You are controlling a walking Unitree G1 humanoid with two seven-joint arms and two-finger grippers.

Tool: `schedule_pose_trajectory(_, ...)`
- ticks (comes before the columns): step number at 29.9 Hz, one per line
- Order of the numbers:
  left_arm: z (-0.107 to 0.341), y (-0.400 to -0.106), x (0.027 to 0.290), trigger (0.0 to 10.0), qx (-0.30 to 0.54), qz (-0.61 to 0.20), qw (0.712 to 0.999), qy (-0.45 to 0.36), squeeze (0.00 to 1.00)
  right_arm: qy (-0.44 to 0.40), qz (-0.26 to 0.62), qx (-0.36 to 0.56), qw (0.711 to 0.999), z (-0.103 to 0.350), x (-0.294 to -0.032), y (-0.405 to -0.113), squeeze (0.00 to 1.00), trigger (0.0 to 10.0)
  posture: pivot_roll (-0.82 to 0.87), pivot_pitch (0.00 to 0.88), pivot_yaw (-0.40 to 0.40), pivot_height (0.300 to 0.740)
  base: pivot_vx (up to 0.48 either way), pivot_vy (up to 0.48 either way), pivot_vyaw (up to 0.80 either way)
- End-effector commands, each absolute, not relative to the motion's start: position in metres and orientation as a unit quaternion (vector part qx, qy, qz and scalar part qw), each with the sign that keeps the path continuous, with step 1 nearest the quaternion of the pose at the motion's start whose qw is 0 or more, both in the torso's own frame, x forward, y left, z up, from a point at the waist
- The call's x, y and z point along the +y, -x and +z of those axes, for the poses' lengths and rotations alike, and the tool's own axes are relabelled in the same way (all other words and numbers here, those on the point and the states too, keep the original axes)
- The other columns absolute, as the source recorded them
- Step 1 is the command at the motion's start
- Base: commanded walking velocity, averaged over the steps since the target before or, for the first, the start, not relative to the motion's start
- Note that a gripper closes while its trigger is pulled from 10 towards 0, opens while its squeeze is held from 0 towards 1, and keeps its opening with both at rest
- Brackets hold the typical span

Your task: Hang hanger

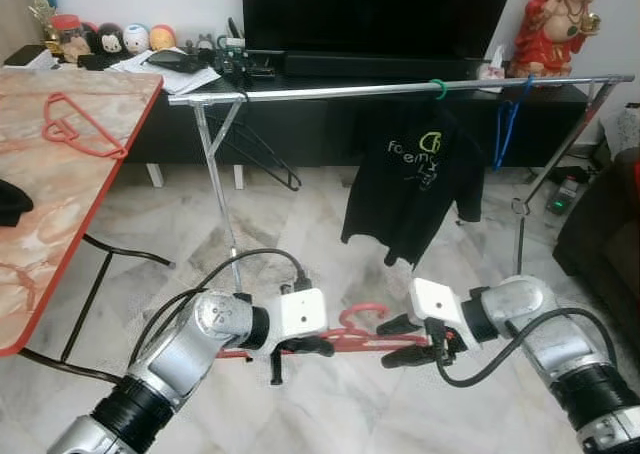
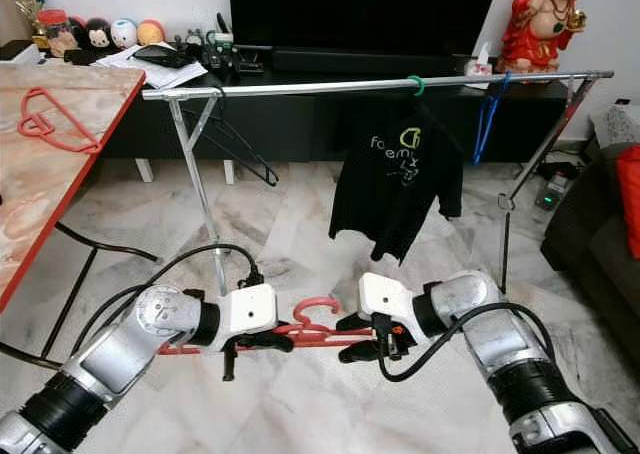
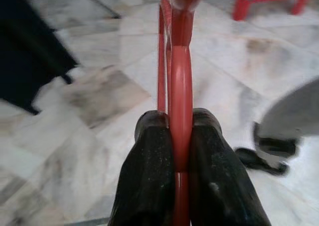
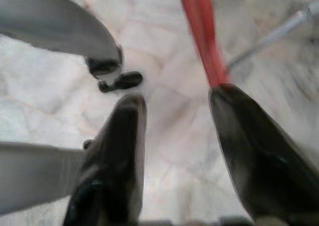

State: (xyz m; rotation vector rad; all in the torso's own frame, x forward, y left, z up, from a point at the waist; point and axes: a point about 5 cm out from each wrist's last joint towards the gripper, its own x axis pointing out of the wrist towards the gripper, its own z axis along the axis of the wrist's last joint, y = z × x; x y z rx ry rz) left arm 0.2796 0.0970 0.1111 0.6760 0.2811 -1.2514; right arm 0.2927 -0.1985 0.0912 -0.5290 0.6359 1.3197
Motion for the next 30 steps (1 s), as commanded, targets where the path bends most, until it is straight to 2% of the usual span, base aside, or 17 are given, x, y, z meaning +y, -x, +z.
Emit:
schedule_pose_trajectory(1,0.111,-0.282,0.112,0.0,0.134,-0.535,0.767,-0.328,0.0,0.252,0.542,0.305,0.741,0.086,-0.218,-0.296,1.0,10.0,0.03,0.0,-0.117,0.74,0.0,0.0,0.0)
schedule_pose_trajectory(7,0.112,-0.273,0.139,0.0,0.139,-0.458,0.82,-0.313,0.0,0.222,0.341,0.31,0.859,0.066,-0.249,-0.308,1.0,10.0,0.04,0.0,-0.122,0.74,0.0,0.0,0.0)
schedule_pose_trajectory(8,0.112,-0.272,0.142,0.0,0.137,-0.441,0.832,-0.307,0.0,0.206,0.29,0.316,0.879,0.06,-0.255,-0.308,1.0,10.0,0.05,0.0,-0.125,0.74,0.0,0.0,0.0)
schedule_pose_trajectory(9,0.113,-0.268,0.147,0.0,0.134,-0.41,0.852,-0.298,0.0,0.161,0.202,0.325,0.91,0.05,-0.266,-0.306,1.0,10.0,0.06,0.0,-0.13,0.74,0.0,0.0,0.0)
schedule_pose_trajectory(11,0.114,-0.265,0.151,0.0,0.132,-0.386,0.866,-0.29,0.0,0.124,0.148,0.331,0.924,0.041,-0.271,-0.302,1.0,10.0,0.06,0.0,-0.132,0.74,0.0,0.0,0.0)
schedule_pose_trajectory(12,0.116,-0.263,0.155,0.0,0.124,-0.348,0.886,-0.281,0.0,0.088,0.1,0.341,0.931,0.028,-0.273,-0.293,1.0,10.0,0.08,0.0,-0.136,0.74,0.0,0.0,0.0)
schedule_pose_trajectory(13,0.117,-0.263,0.157,0.0,0.121,-0.324,0.897,-0.275,0.0,0.08,0.082,0.345,0.932,0.022,-0.274,-0.288,1.0,10.0,0.08,0.0,-0.139,0.74,0.0,0.0,0.0)
schedule_pose_trajectory(14,0.119,-0.263,0.159,1.6,0.114,-0.29,0.912,-0.265,0.0,0.081,0.064,0.353,0.93,0.015,-0.274,-0.283,0.61,10.0,0.08,0.0,-0.141,0.74,0.0,0.0,0.0)
schedule_pose_trajectory(16,0.121,-0.264,0.161,1.6,0.108,-0.257,0.926,-0.254,0.0,0.084,0.047,0.363,0.927,0.007,-0.274,-0.277,0.61,10.0,0.09,0.0,-0.142,0.74,0.0,0.0,0.0)
schedule_pose_trajectory(17,0.126,-0.262,0.16,10.0,0.093,-0.21,0.951,-0.209,0.0,0.068,0.022,0.385,0.92,-0.009,-0.27,-0.263,0.0,10.0,0.1,0.0,-0.143,0.74,0.0,0.0,0.0)
schedule_pose_trajectory(19,0.13,-0.257,0.159,10.0,0.079,-0.157,0.97,-0.166,0.0,0.04,-0.012,0.404,0.914,-0.026,-0.264,-0.247,0.0,10.0,0.1,0.0,-0.143,0.74,0.0,0.0,0.0)
schedule_pose_trajectory(22,0.131,-0.252,0.159,10.0,0.075,-0.112,0.982,-0.136,0.0,0.007,-0.041,0.417,0.908,-0.038,-0.258,-0.234,0.0,10.0,0.12,0.0,-0.145,0.74,0.0,0.0,0.0)
schedule_pose_trajectory(24,0.131,-0.245,0.165,10.0,0.064,-0.068,0.99,-0.109,0.0,-0.014,-0.079,0.45,0.89,-0.056,-0.253,-0.21,0.0,10.0,0.14,0.0,-0.156,0.74,0.0,0.0,0.0)
schedule_pose_trajectory(26,0.13,-0.244,0.168,10.0,0.064,-0.058,0.992,-0.094,0.0,-0.002,-0.084,0.46,0.884,-0.06,-0.252,-0.204,0.0,10.0,0.14,0.0,-0.156,0.74,0.0,0.0,0.0)
schedule_pose_trajectory(27,0.128,-0.244,0.183,10.0,0.059,-0.023,0.995,-0.082,0.0,-0.023,-0.097,0.456,0.884,-0.063,-0.249,-0.201,0.0,10.0,0.14,0.0,-0.16,0.74,0.0,0.0,0.0)
schedule_pose_trajectory(30,0.131,-0.245,0.198,10.0,0.051,0.005,0.995,-0.088,0.0,-0.054,-0.122,0.444,0.886,-0.063,-0.248,-0.201,0.0,10.0,0.14,0.0,-0.156,0.74,0.0,0.0,0.0)
